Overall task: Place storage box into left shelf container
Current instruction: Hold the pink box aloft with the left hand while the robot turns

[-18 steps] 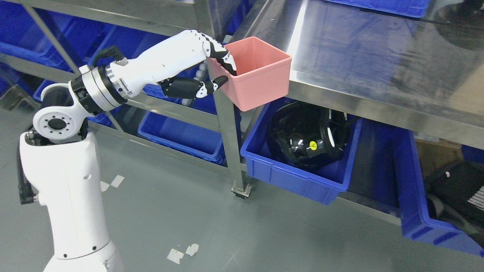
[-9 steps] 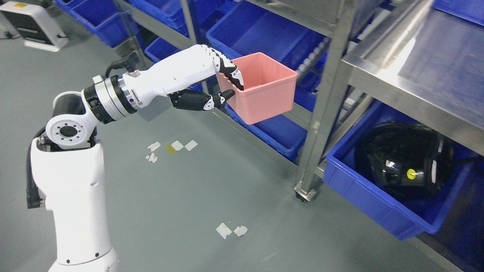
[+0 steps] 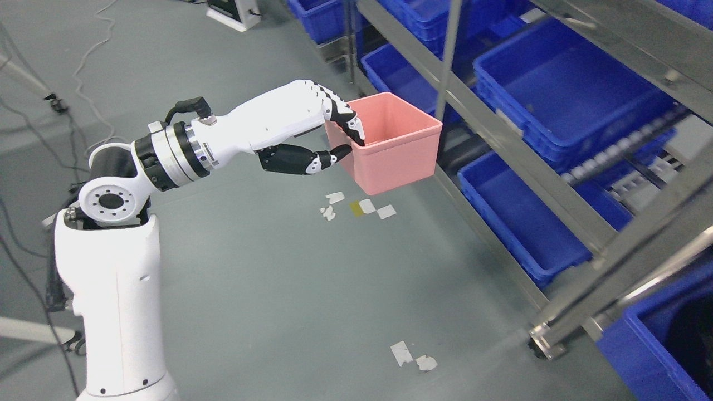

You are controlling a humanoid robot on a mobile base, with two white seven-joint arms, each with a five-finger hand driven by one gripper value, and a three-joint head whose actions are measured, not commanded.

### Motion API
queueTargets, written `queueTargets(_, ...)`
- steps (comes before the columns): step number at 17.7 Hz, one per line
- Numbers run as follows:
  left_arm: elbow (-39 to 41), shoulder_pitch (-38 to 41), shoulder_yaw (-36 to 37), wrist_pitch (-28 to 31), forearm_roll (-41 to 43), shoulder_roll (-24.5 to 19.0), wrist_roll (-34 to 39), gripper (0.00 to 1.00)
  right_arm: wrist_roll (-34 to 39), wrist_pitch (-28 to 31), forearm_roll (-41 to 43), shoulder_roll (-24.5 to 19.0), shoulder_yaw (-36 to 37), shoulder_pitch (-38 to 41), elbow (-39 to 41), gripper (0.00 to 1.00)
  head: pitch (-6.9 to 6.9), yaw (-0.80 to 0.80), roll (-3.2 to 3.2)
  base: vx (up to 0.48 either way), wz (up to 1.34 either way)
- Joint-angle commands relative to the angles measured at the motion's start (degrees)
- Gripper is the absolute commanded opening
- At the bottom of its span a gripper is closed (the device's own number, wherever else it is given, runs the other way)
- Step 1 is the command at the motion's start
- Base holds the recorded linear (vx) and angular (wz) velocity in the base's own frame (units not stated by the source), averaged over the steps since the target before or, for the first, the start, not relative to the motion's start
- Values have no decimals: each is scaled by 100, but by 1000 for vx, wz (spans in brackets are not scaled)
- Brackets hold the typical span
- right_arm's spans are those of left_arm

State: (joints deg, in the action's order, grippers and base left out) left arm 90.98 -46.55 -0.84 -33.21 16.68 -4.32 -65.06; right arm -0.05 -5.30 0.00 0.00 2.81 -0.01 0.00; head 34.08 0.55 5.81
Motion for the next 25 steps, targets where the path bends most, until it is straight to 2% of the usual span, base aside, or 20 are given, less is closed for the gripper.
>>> queueTargets(1, 8, 111, 154, -1, 2, -43, -7, 1, 5, 2, 17, 100, 0, 45, 100, 100, 0, 0, 0, 194, 803)
queueTargets(9, -1, 279, 163, -36, 10, -52, -7, 1, 5, 2, 17, 100, 0, 45, 100, 100, 0, 0, 0, 304, 608)
queueTargets(25, -1, 516, 198, -159, 19, -52, -7, 1, 5, 2, 17, 100, 0, 45, 100, 100, 1, 0, 0, 432, 141)
